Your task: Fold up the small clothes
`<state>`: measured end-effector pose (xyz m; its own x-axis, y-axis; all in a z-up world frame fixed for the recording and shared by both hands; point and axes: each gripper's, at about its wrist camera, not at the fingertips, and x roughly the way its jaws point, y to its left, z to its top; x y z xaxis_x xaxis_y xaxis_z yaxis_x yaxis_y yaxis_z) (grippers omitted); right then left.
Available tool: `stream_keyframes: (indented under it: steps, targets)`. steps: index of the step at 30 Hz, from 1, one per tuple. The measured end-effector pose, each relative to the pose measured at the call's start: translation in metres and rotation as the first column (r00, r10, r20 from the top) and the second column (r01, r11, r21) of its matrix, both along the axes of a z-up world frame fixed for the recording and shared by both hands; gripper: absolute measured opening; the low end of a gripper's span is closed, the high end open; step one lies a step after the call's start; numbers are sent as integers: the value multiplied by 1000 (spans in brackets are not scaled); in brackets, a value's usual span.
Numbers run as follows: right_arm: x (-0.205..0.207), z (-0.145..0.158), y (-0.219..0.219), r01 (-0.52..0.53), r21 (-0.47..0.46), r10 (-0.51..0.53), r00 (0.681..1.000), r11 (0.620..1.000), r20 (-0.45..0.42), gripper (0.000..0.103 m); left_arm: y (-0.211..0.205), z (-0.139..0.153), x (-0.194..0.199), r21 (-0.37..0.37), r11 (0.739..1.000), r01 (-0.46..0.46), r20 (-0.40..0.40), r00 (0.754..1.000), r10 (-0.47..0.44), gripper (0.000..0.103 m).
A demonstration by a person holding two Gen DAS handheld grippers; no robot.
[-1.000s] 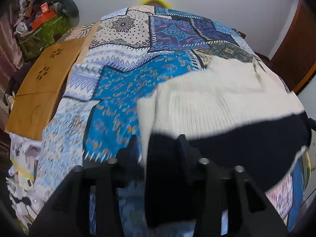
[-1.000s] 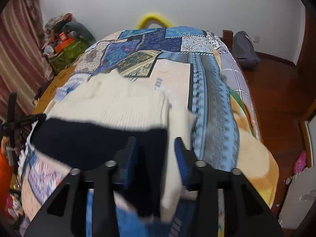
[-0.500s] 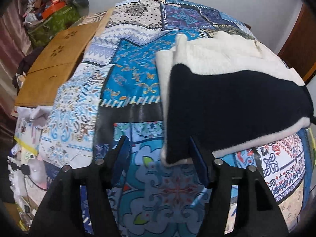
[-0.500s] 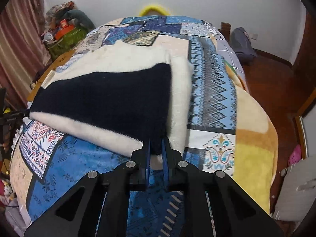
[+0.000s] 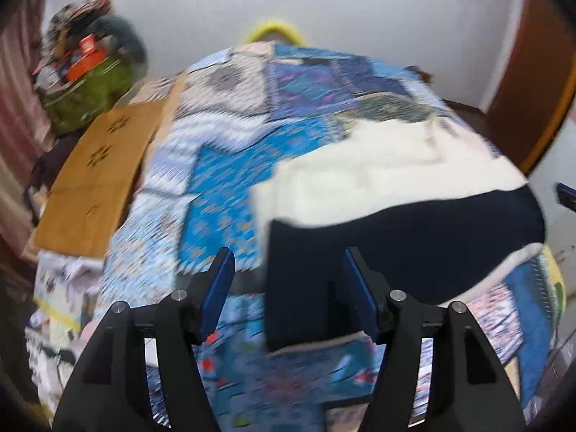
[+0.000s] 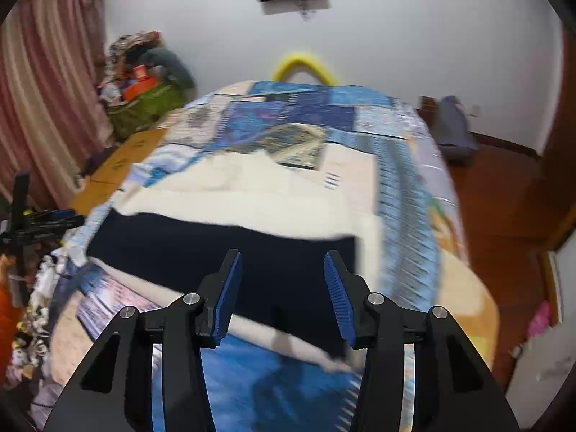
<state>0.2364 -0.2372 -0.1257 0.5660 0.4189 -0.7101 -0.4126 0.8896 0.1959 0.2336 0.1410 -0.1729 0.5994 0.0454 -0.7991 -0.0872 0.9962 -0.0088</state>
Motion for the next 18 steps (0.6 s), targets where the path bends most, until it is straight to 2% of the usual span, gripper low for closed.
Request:
stream_keyframes:
  steps: [4, 8, 13, 15, 18]
  targets:
    - [10, -7, 48, -88, 6, 88, 996, 996, -11, 56, -30, 3, 19, -14, 996, 82, 17, 996, -82, 62]
    - [14, -22, 91, -180, 2, 180, 983, 984, -46, 57, -52, -12, 38, -55, 990, 133, -13, 991, -134, 62]
    - [23, -53, 128, -237, -45, 232, 967, 970, -106, 57, -64, -45, 53, -30, 988, 154, -76, 985, -156, 62]
    - [28, -65, 131, -239, -61, 229, 964, 969, -138, 57, -59, -52, 54, -27, 990, 140, -59, 988, -141, 78]
    - [30, -75, 121, -225, -65, 213, 965, 972, -152, 57, -42, -55, 53, -36, 995, 97, -44, 994, -99, 80]
